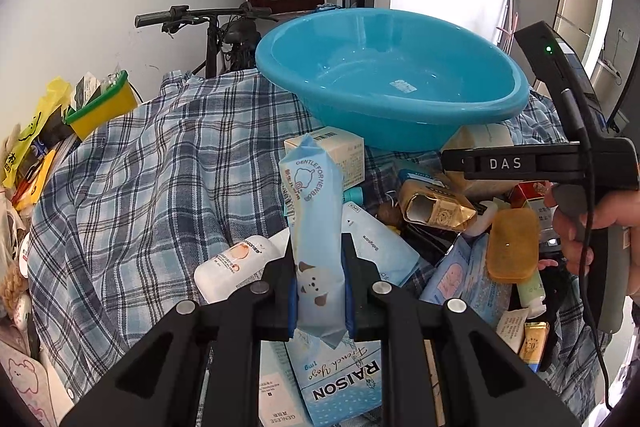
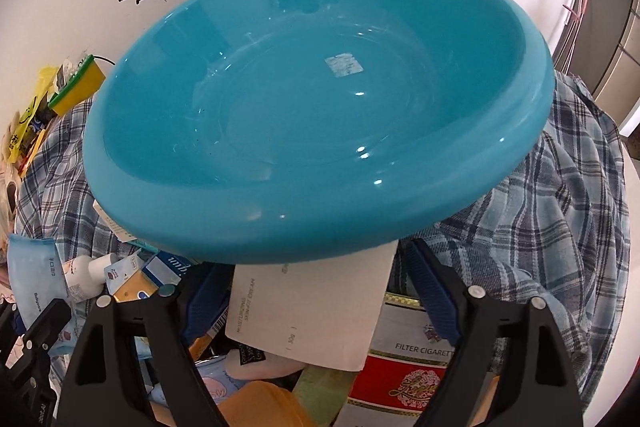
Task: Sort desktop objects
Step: 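Lift the wipe pack with the left gripper while the right gripper grasps the cream box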
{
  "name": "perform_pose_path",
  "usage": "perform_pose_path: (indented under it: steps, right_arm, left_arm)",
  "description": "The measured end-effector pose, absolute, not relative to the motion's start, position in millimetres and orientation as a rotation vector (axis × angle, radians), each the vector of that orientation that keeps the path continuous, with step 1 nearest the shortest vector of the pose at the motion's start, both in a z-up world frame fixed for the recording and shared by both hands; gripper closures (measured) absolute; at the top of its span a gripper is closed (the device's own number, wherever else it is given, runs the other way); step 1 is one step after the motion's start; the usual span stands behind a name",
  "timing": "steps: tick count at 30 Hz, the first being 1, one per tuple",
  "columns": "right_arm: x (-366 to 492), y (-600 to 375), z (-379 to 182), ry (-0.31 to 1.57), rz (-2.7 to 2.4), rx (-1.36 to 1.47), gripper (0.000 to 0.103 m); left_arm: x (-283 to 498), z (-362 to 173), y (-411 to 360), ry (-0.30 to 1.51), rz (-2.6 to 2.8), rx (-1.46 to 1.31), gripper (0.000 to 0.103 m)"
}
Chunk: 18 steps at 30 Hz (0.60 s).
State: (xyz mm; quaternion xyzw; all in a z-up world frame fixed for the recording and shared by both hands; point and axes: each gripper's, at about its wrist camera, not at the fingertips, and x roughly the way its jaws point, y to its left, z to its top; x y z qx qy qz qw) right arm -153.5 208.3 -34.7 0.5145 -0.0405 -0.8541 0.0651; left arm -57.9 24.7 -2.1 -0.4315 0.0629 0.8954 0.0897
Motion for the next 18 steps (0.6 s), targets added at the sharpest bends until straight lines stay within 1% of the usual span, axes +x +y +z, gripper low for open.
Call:
perform_pose_path:
  steps: [1, 3, 8, 10, 18]
  right_arm:
    - [-153.9, 208.7, -36.2, -0.122, -2.575, 1.558, 0.026]
    - [-153.8, 209.0, -37.7, -0.139, -2.566, 1.551, 0.028]
    - [-147.7, 209.3, -33.6, -0.141, -2.551, 1.528, 0.043]
    - [-144.3, 209.9, -30.9, -0.136, -2.548, 1.519, 0.047]
    - [-122.5, 220.5, -16.0, -0.120, -2.541, 1.465, 0.049]
  left_arm:
    - [-58.5, -2.8, 24.1, 0.186, 2.663, -1.291, 0.085]
    - [-59.7, -4.4, 22.7, 0.176, 2.659, -1.306, 0.085]
    - [-60.0, -7.9, 21.7, 0.182, 2.655, -1.319, 0.085]
    - [-59.7, -7.8, 22.6, 0.184, 2.652, -1.318, 0.085]
    - [-58.6, -6.7, 25.4, 0.186, 2.647, -1.313, 0.084]
